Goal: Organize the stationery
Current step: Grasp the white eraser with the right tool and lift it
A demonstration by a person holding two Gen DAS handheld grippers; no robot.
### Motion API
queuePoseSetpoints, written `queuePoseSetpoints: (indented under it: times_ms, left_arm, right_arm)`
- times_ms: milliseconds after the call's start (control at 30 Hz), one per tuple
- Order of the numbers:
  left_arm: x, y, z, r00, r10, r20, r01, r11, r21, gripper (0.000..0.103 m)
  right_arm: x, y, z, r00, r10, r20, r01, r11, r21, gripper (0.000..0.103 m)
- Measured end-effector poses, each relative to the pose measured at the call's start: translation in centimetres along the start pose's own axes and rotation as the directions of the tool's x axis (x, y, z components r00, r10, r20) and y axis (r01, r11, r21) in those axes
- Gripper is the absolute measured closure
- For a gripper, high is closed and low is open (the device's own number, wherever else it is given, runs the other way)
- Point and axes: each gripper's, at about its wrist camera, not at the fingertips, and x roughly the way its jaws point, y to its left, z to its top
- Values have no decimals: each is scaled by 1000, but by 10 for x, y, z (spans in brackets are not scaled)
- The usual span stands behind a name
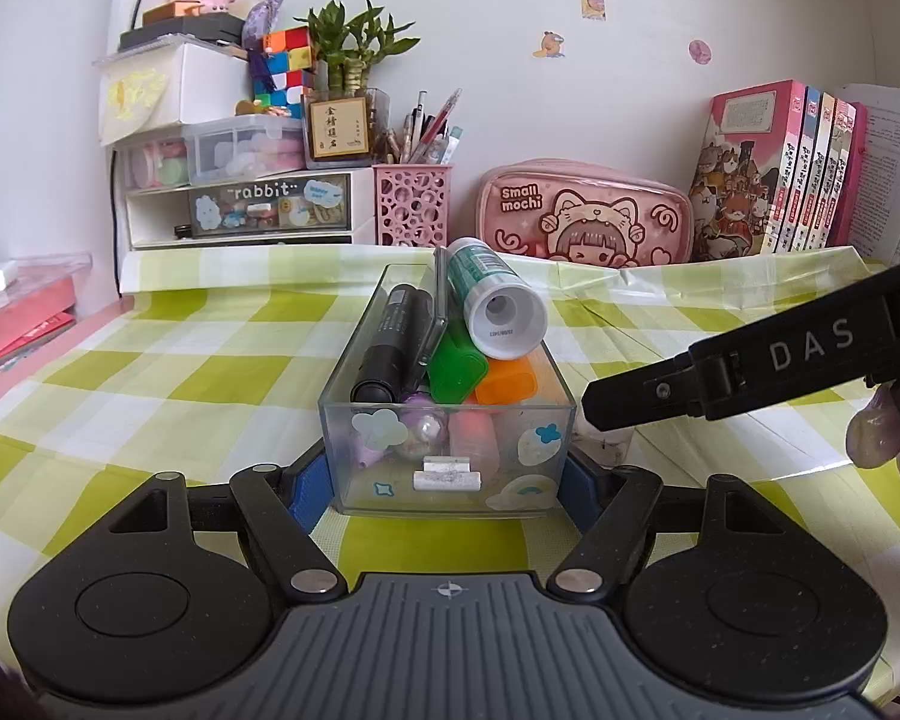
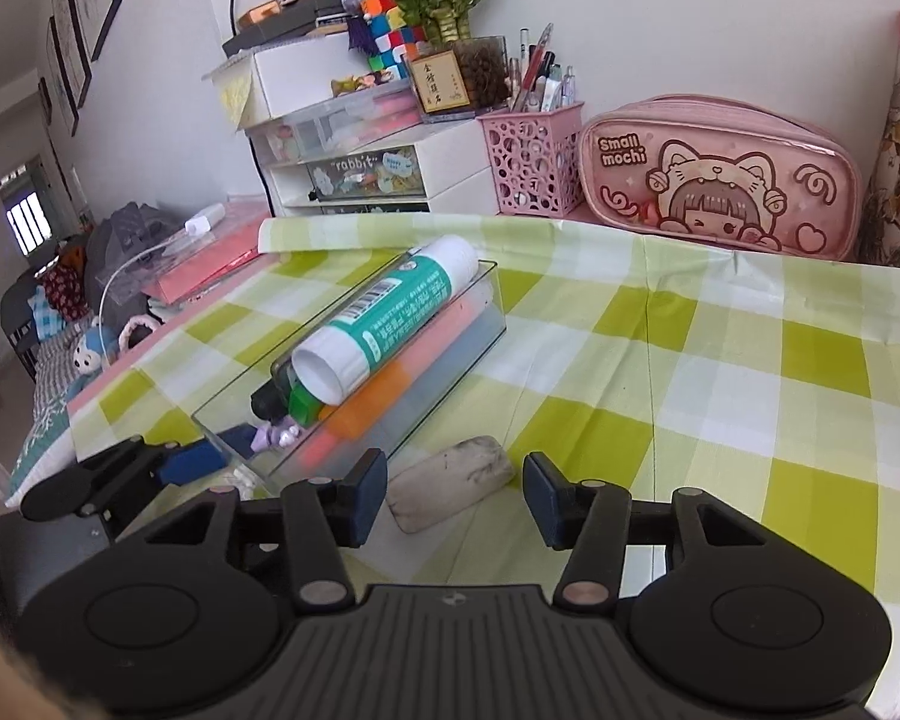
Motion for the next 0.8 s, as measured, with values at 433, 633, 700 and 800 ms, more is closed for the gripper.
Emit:
queuePoseSetpoints:
  times_ms: [433, 633, 700, 800]
  left_arm:
    - [-1, 0, -1, 1000, -2, 1, 2, 1000, 0, 30]
    - [-1, 0, -1, 1000, -3, 2, 3, 1000, 0, 30]
    - [-1, 0, -1, 1000, -2, 2, 2, 1000, 0, 30]
    - [-1, 0, -1, 1000, -2, 3, 2, 1000, 1, 30]
  right_arm:
    - [-4, -8, 2, 998, -55, 22, 55, 998, -36, 47]
    - [6, 7, -2, 1000, -4, -25, 0, 989, -148, 46]
    - [7, 6, -2, 1000, 5, -28, -9, 989, -151, 46]
    - [8, 5, -1, 1000, -1, -23, -2, 986, -164, 46]
